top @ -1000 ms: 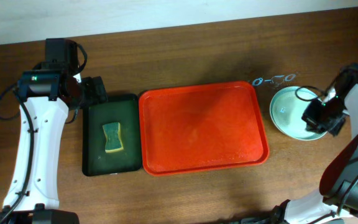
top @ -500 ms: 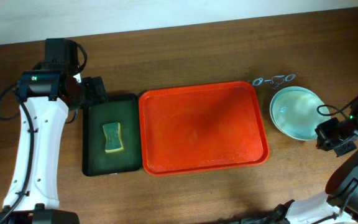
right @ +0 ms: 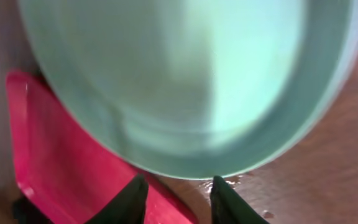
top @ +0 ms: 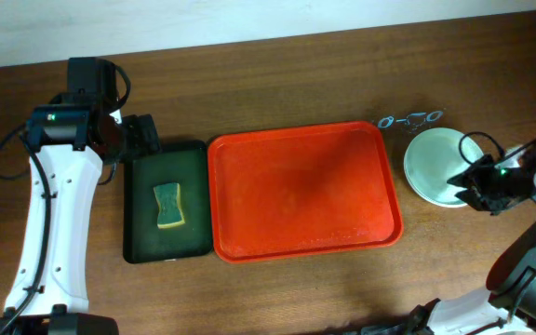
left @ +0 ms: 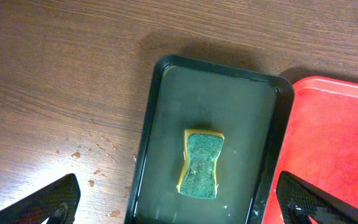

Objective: Clean dirty plates on tray and stack at the side
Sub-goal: 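Open right gripper and raise it off the stacked plates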

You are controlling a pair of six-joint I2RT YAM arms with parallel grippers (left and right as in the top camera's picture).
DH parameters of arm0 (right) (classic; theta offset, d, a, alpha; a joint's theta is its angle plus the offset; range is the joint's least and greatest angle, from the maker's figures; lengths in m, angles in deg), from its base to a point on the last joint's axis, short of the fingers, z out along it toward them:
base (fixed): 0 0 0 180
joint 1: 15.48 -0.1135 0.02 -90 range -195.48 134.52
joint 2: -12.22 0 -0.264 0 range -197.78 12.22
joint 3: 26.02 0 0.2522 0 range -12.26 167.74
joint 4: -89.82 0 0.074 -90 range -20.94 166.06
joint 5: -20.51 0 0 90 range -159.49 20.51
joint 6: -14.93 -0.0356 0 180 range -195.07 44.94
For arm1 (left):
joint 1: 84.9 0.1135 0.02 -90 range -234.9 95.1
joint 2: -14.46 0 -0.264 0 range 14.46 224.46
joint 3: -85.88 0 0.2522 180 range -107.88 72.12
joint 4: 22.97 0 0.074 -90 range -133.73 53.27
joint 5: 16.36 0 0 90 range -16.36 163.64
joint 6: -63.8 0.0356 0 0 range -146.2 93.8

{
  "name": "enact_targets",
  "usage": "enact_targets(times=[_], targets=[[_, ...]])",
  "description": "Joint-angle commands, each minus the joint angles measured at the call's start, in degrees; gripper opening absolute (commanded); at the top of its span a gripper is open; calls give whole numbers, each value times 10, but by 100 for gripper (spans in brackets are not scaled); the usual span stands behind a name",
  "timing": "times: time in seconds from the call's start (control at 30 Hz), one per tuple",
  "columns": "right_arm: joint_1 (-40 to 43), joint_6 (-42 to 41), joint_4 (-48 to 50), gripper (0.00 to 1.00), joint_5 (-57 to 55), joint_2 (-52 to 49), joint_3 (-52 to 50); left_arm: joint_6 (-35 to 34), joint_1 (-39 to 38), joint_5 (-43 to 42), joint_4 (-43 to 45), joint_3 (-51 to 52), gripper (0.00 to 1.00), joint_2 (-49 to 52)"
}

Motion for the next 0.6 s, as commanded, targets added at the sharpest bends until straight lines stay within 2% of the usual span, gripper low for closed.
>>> enact_targets(times=[0.0, 0.1, 0.23, 0.37, 0.4, 0.43, 0.57], targets=[[-71, 85, -2, 38, -21, 6, 1, 3, 2, 2, 1, 0, 99, 1], [-153, 85, 2, 42, -70, 6, 1, 3, 2, 2, 1, 0, 99, 1], [-278, 85, 2, 42, -86, 6, -3, 3, 2, 2, 1, 0, 99, 1], [-398, 176, 2, 46, -90, 6, -6, 3, 2, 2, 1, 0, 99, 1], [-430, 177, 8, 57, -102, 6, -6, 3, 2, 3, 1, 0, 99, 1], [-452, 177, 11, 99, -114, 6, -6, 3, 2, 2, 1, 0, 99, 1], [-495, 177, 11, 98, -116, 6, -6, 3, 2, 2, 1, 0, 99, 1]])
